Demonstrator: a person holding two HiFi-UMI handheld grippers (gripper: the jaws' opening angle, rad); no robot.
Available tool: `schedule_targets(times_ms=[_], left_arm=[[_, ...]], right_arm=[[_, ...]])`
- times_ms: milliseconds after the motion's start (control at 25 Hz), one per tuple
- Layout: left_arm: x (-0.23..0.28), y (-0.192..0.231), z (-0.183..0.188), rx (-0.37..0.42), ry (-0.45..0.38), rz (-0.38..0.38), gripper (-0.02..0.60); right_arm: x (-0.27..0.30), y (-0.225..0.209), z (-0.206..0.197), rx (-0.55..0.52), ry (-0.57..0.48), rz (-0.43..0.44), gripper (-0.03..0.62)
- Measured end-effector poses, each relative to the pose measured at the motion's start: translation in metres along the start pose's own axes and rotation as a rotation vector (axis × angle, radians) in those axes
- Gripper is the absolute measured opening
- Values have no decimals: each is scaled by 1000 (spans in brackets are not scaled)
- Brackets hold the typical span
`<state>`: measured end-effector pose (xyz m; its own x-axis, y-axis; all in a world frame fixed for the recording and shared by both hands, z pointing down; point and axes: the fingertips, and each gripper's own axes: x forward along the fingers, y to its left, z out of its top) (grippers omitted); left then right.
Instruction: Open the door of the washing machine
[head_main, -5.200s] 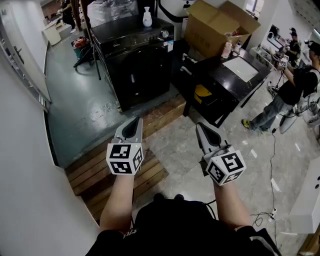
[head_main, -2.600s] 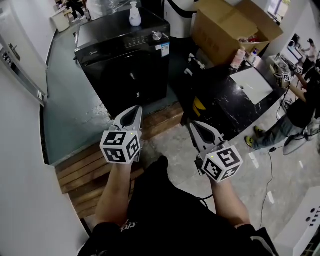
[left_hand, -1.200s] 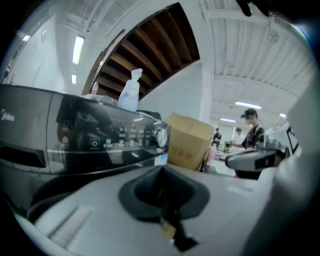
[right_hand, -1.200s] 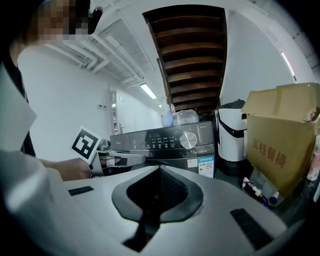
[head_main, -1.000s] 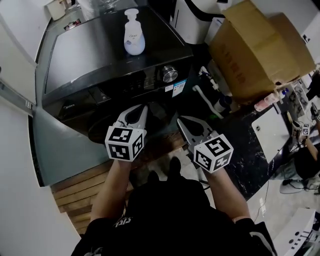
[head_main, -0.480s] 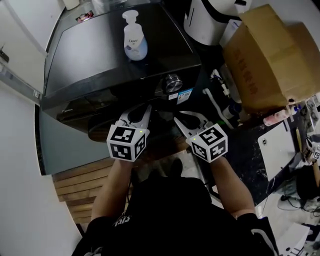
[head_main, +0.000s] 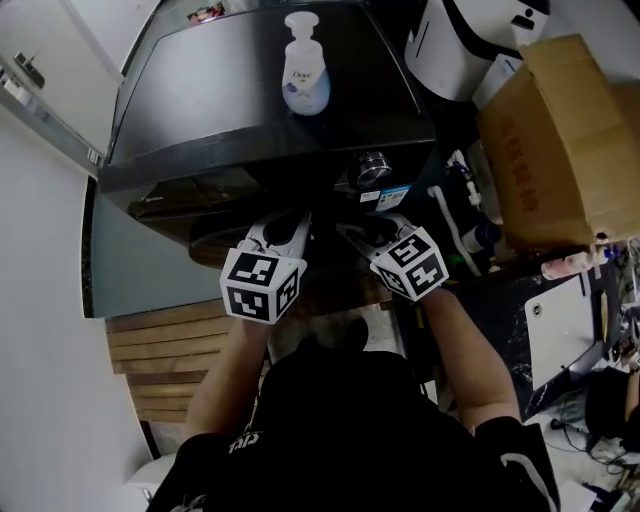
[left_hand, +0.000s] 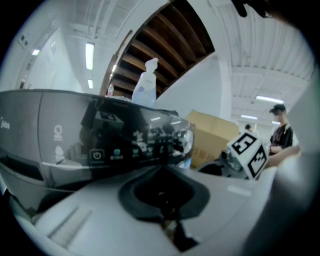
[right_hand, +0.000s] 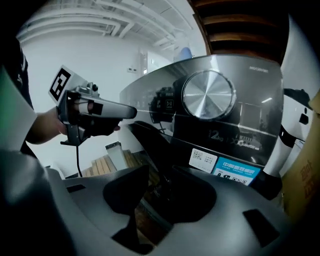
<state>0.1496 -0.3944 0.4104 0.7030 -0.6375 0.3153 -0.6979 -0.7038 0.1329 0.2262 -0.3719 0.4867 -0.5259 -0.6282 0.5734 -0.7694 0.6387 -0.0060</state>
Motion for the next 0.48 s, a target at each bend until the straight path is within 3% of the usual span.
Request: schedule_targets(times_ms=[480], left_arm=[[-15, 0, -15, -27, 23, 35, 9]], right_arm=[[36, -2, -32, -111, 159, 45, 189]])
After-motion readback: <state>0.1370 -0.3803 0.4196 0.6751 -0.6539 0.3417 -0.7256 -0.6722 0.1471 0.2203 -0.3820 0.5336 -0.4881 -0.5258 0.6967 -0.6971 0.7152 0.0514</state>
